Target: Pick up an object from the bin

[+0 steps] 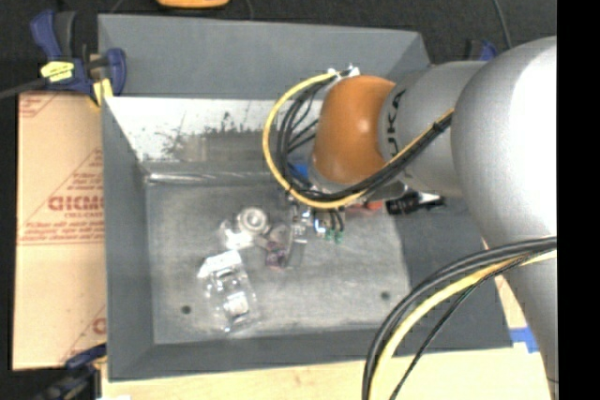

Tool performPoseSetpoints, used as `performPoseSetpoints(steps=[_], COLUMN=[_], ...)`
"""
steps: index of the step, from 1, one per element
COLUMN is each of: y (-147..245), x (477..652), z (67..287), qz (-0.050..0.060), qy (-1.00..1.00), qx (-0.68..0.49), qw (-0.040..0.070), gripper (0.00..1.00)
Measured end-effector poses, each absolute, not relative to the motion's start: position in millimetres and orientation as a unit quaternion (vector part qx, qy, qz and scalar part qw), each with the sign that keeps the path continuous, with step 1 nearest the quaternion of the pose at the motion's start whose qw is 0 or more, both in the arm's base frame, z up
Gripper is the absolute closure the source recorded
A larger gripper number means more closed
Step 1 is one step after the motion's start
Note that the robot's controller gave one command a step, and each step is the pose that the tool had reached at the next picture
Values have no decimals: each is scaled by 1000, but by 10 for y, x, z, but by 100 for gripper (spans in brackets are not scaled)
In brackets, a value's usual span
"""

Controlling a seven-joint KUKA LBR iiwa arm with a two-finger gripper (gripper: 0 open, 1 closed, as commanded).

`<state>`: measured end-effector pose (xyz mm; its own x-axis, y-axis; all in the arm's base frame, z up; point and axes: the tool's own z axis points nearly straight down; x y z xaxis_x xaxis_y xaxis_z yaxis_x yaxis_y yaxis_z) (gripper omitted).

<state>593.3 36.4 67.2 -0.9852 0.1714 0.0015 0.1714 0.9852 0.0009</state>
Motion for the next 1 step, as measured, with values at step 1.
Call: performPoseSetpoints(steps=[1], y=[356], x=[5954], z=[712], qz=[-1], qy=[-996], qx=[-86], qw=[-3], gripper=[100])
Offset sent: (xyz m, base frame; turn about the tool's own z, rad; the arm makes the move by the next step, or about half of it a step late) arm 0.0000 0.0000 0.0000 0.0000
